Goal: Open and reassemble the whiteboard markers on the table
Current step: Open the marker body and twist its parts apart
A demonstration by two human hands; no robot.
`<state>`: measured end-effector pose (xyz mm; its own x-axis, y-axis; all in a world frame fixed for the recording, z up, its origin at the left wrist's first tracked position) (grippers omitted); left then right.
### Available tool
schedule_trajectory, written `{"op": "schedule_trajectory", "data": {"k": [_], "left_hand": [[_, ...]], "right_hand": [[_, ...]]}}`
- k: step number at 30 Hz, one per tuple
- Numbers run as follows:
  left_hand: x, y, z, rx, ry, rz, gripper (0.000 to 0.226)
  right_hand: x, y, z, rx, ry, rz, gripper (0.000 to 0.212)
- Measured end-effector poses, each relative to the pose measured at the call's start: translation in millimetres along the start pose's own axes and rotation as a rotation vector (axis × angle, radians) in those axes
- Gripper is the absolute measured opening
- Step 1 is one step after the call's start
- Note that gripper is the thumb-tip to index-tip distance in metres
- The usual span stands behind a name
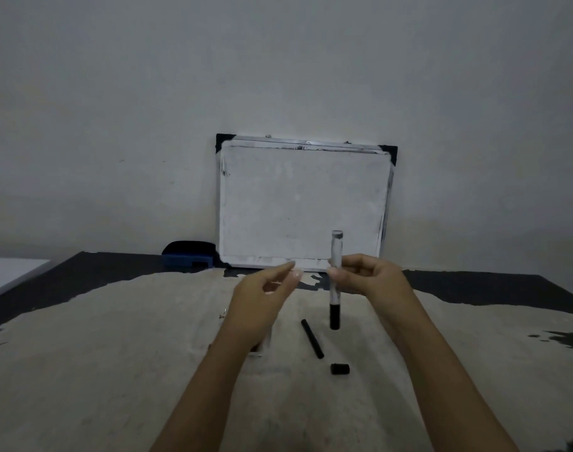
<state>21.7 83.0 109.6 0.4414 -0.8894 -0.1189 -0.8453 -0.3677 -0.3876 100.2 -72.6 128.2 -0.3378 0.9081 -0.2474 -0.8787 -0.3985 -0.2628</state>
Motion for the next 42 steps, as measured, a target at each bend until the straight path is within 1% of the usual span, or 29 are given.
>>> {"op": "schedule_trajectory", "data": {"k": [2,4,6,9,12,15,17,20,23,25,28,33,34,36,38,40,42], "left_hand": [[11.8,2.4,-8.1,0.032,0.028,0.131,0.036],[20.2,5.5,-12.4,0.05,0.067,0.184,0.027],[22.5,6.2,-12.5,0.068,0.098,0.17,0.02],[21.4,4.8,-9.0,0.08,0.088,0.146,0.015],[17.2,3.5,-8.5,0.089,0.08,0.117,0.014],[7.2,0.6,-6.8,0.104,0.058,0.045,0.016],[-2.8,-1.6,-3.5,0.092,0.055,-0.026,0.018],[-14.1,-3.3,1.6,0.076,0.024,-0.097,0.024],[-20.8,-4.4,7.9,0.058,-0.036,-0.138,0.031],[-23.3,-5.1,11.7,0.051,-0.072,-0.15,0.032],[-23.3,-4.7,15.3,0.035,-0.098,-0.151,0.032],[-21.1,-4.2,17.5,0.027,-0.117,-0.141,0.031],[-21.1,-4.2,16.9,0.033,-0.123,-0.139,0.031],[-20.8,-4.1,14.0,0.052,-0.134,-0.131,0.03],[-19.3,-3.6,10.3,0.07,-0.142,-0.116,0.029],[-15.7,-2.7,8.2,0.075,-0.142,-0.087,0.03],[-10.9,-1.9,7.7,0.075,-0.132,-0.053,0.03]], "right_hand": [[7.7,2.0,4.2,0.008,-0.077,0.076,0.036],[13.9,3.7,6.7,0.01,-0.126,0.115,0.037],[18.5,4.7,7.1,0.012,-0.152,0.132,0.036],[23.2,4.2,4.8,0.013,-0.153,0.128,0.039],[26.8,2.9,2.0,0.012,-0.17,0.109,0.04],[24.0,1.0,-7.3,0.03,-0.215,0.043,0.034],[21.3,0.2,-21.0,0.061,-0.08,-0.037,0.027],[23.0,0.2,-50.0,0.119,0.249,-0.129,0.019],[33.4,0.1,-71.3,0.154,0.533,-0.108,0.014],[41.1,0.5,-80.5,0.192,0.677,-0.05,0.019],[47.0,0.8,-88.5,0.232,0.762,-0.01,0.024],[47.6,-0.7,-85.6,0.218,0.856,0.017,0.012],[44.9,-1.5,-81.6,0.206,0.831,0.009,0.012],[32.9,-3.1,-67.1,0.18,0.656,-0.056,0.013],[15.7,-2.7,-46.0,0.184,0.371,-0.126,0.014],[1.9,-1.0,-26.0,0.202,0.065,-0.159,0.014],[-6.7,-0.7,-12.1,0.201,-0.179,-0.186,0.013]]}}
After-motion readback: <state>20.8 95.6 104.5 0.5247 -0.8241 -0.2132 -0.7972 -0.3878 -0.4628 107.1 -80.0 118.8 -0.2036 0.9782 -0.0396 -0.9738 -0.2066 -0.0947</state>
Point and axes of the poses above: each hand's wrist, its own y-axis away from the middle knuckle, its own x-axis out of the palm, z = x × y, the point moved 5 cm from there along -y, towards the middle knuckle, and after that the axes turned 12 degrees about y, right-handed, at the moved point
